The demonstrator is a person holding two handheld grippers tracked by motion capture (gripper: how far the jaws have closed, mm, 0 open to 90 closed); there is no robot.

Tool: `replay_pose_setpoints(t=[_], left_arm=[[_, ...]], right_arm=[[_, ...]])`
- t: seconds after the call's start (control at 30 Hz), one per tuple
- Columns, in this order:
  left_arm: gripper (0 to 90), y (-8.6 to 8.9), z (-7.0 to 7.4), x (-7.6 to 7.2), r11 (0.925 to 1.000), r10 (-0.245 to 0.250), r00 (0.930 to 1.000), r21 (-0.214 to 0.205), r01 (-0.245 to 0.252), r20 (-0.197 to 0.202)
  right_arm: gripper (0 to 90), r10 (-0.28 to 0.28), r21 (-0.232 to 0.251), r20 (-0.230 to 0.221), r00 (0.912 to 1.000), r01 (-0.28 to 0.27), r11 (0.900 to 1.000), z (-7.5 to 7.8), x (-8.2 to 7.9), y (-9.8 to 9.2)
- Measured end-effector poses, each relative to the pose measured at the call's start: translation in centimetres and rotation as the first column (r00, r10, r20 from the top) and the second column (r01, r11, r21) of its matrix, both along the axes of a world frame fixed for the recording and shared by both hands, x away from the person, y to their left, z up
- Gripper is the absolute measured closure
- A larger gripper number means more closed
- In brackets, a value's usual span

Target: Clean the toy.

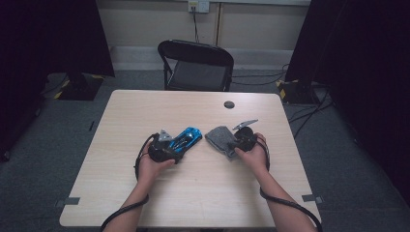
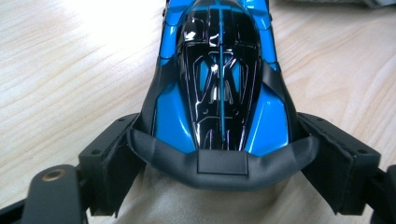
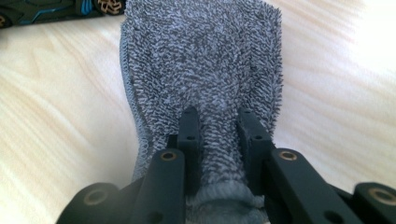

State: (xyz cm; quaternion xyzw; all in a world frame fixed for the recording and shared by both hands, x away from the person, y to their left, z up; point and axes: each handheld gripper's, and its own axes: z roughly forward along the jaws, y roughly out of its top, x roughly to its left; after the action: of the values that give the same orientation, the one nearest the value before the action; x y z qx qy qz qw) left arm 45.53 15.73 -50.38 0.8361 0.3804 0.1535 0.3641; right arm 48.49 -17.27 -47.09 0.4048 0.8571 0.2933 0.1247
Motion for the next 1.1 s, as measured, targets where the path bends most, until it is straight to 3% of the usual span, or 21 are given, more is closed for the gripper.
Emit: replay_pose_setpoints(t=[0.1, 0.2, 0.3, 0.37, 0.4, 0.47, 0.53, 0.67, 0.77, 0.87, 1.07, 1.1], left_arm=[[17.1, 0.0, 0.3, -0.1, 1.0, -0.008, 0.9999, -0.004, 0.008, -0.009], [16.7, 0.2, 1.0, -0.2, 0.9999, -0.013, 0.9999, 0.005, 0.013, 0.009], [16.6, 0.6, 2.0, -0.4, 0.9998, -0.011, 0.9999, -0.013, 0.011, 0.006], [16.3, 0.8, 2.9, -0.7, 0.9985, -0.015, 0.9999, -0.052, 0.015, 0.006], [16.9, 0.8, 3.5, -0.7, 0.9986, -0.029, 0.9994, -0.044, 0.03, 0.018], [18.7, 0.5, 4.3, -0.6, 0.9982, -0.045, 0.9987, -0.039, 0.046, 0.024], [28.6, -0.3, 5.3, 0.2, 0.9953, -0.082, 0.9958, -0.047, 0.084, 0.041], [39.4, -1.4, 5.0, 2.2, 0.994, -0.104, 0.9945, -0.035, 0.104, 0.013], [40.4, -2.0, 4.7, 2.9, 0.9923, -0.114, 0.9934, -0.051, 0.113, -0.011], [41.0, -3.1, 4.2, 4.0, 0.9949, -0.096, 0.9945, -0.035, 0.094, -0.042], [42.9, -3.2, 3.7, 4.5, 0.9972, -0.075, 0.996, -0.003, 0.075, -0.049], [43.2, -3.2, 3.6, 4.6, 0.9977, -0.063, 0.9946, 0.019, 0.064, -0.083]], right_arm=[[74.1, -0.001, 0.001, 0.003, 1.0, 0.001, 1.0, 0.0, -0.3, -0.3], [74.1, 0.009, -0.008, 0.011, 0.9999, -0.009, 0.9999, 0.2, -0.6, -0.3], [74.0, 0.015, -0.016, 0.02, 0.9997, -0.014, 0.9998, 0.5, -0.9, -0.3], [74.0, 0.021, -0.013, 0.028, 0.9994, -0.02, 0.9997, 0.7, -1.1, -0.4], [74.0, 0.02, -0.011, 0.032, 0.9993, -0.02, 0.9997, 0.8, -1.1, -0.4], [74.1, 0.023, -0.01, 0.034, 0.9991, -0.023, 0.9997, 0.9, -1.2, -0.5], [74.1, 0.021, 0.002, 0.039, 0.999, -0.021, 0.9998, 1.0, -1.5, -0.6], [74.1, 0.032, 0.018, 0.037, 0.9988, -0.033, 0.9993, 0.9, -2.0, -0.6], [74.0, 0.05, 0.011, 0.045, 0.9977, -0.051, 0.9987, 0.9, -2.6, -0.6], [74.0, 0.058, 0.011, 0.046, 0.9972, -0.058, 0.9982, 1.0, -2.7, -0.8], [74.1, 0.063, 0.035, 0.047, 0.9969, -0.064, 0.9973, 1.0, -3.0, -1.5], [74.1, 0.068, 0.033, 0.049, 0.9965, -0.07, 0.997, 0.9, -3.1, -1.5]])
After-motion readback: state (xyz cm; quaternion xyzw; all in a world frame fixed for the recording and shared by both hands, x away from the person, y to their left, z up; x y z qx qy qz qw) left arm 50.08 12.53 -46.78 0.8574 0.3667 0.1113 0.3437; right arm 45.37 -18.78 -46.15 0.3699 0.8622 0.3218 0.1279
